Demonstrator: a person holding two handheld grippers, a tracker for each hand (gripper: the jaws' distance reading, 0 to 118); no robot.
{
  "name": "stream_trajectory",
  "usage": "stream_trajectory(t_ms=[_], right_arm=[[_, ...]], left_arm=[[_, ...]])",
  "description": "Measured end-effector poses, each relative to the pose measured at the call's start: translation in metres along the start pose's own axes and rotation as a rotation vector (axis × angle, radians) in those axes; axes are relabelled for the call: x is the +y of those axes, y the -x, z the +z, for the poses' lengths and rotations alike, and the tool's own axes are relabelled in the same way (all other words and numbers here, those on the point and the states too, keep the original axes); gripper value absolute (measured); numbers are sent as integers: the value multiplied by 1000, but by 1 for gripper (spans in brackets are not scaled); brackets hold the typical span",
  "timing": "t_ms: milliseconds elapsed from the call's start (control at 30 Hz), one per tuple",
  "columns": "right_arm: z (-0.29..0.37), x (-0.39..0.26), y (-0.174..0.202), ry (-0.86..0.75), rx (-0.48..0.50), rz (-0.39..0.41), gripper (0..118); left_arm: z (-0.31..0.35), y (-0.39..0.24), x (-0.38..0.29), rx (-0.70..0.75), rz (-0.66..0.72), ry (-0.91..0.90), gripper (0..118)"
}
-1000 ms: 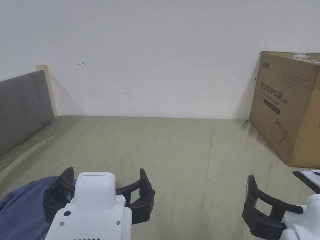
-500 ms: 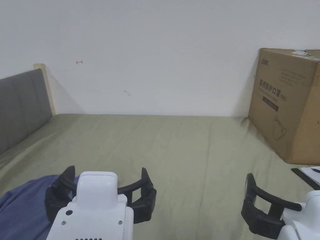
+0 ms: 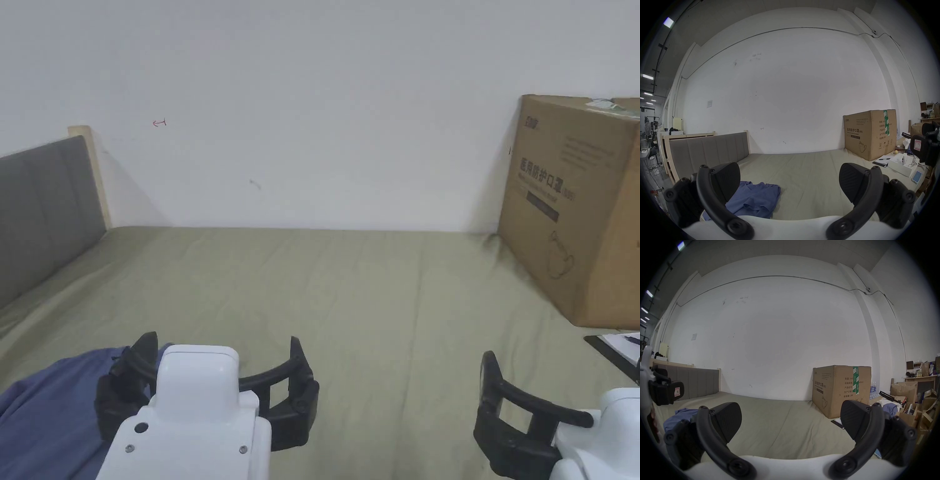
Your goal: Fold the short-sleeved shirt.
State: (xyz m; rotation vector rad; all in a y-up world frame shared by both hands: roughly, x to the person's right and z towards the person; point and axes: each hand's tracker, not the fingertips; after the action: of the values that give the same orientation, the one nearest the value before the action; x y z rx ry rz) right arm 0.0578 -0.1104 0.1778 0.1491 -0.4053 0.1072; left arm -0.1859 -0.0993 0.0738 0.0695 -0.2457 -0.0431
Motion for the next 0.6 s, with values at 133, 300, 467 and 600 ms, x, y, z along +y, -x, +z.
stream_trajectory(t_ms=[133, 300, 467, 600], right_arm=[[1, 0, 1, -1, 6, 9, 118], [1, 2, 2, 5, 6, 7, 118], [2, 2, 2, 15, 8, 5, 116], [4, 5, 1, 37, 10, 9, 91]], left_arm=[[0, -1, -1, 9, -15, -1, 118], [-1, -1, -2, 3, -11, 15, 118], [-2, 2, -1, -19, 20, 39, 117], [3, 1, 1, -67, 1, 34, 93]])
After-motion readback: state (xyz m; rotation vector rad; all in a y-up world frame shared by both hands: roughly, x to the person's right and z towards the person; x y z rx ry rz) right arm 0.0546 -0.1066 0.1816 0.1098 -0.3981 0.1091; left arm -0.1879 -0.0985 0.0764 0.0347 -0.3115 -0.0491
